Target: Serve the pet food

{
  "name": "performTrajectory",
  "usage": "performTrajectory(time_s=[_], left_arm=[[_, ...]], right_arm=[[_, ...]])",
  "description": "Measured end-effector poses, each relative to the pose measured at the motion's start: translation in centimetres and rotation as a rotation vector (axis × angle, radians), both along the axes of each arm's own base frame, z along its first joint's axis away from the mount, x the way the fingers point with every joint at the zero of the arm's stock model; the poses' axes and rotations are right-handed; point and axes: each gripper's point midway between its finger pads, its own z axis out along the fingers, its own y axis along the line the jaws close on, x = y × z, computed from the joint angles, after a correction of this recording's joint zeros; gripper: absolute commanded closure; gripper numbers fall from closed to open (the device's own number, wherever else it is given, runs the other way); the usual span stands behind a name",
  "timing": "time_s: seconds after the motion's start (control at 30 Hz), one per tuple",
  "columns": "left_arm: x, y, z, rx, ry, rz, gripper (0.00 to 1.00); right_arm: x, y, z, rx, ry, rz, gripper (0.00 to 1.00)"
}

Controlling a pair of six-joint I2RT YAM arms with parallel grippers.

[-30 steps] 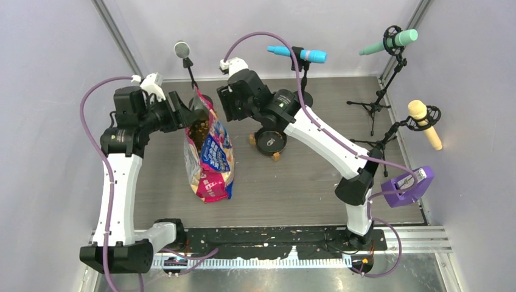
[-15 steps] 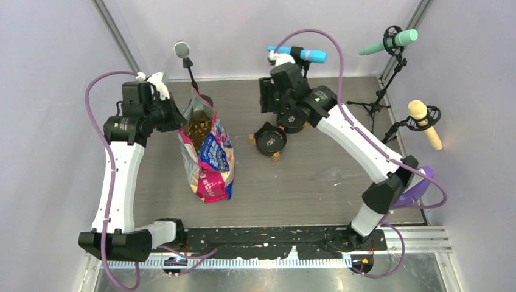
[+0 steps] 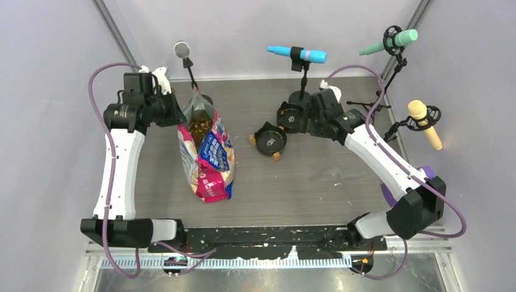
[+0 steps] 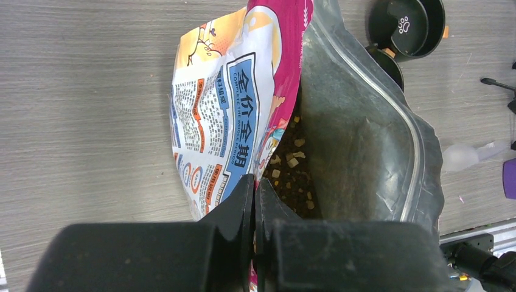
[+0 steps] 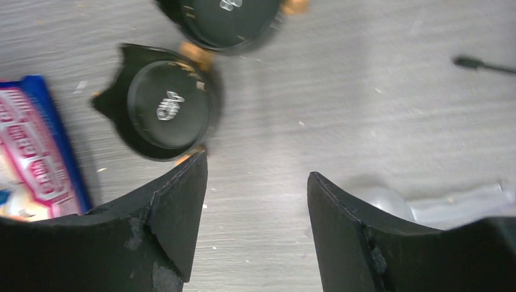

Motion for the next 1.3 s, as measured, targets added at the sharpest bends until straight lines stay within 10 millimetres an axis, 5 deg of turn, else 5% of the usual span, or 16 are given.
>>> performTrajectory(time_s=[0.3, 0.43, 0.6, 0.8, 0.93, 1.03, 1.13, 1.3], left_arm=[[1.1, -0.3, 0.4, 0.013, 0.044, -0.046, 0.98], [1.8, -0.5, 0.7, 0.017, 0.03, -0.076, 0.57], [2.2, -1.0, 5.4, 0.001, -0.146, -0.093, 0.4], [-1.6, -1.8, 11.6, -0.044, -0.352, -0.121, 0.35], [-5.2, -4.8, 15.2, -0.152, -0.483, -0.242, 0.34], [-7.6, -8.3, 16.0, -0.245, -0.52, -0.388, 0.32], [-9.7, -11.9, 15.1, -0.329, -0.523, -0.538, 0.32], [-10.5, -16.3, 11.3, -0.376, -0.435, -0.672, 0.32]], right_arm=[[-3.5, -6.7, -6.3, -0.023, 0.137, -0.213, 0.18], [-5.3, -8.3, -7.3, 0.016, 0.15, -0.31, 0.2], [-6.6, -8.8, -9.2, 0.101, 0.2, -0.44, 0.32], [-10.0, -8.2, -14.1, 0.22, 0.351, -0.63, 0.32], [-11.6, -8.5, -15.7, 0.254, 0.389, -0.725, 0.34], [-10.9, -8.6, -15.5, 0.277, 0.354, -0.763, 0.41], [-9.8, -8.6, -15.4, 0.294, 0.316, -0.779, 0.54], [-8.8, -8.6, -16.0, 0.309, 0.284, -0.796, 0.78]])
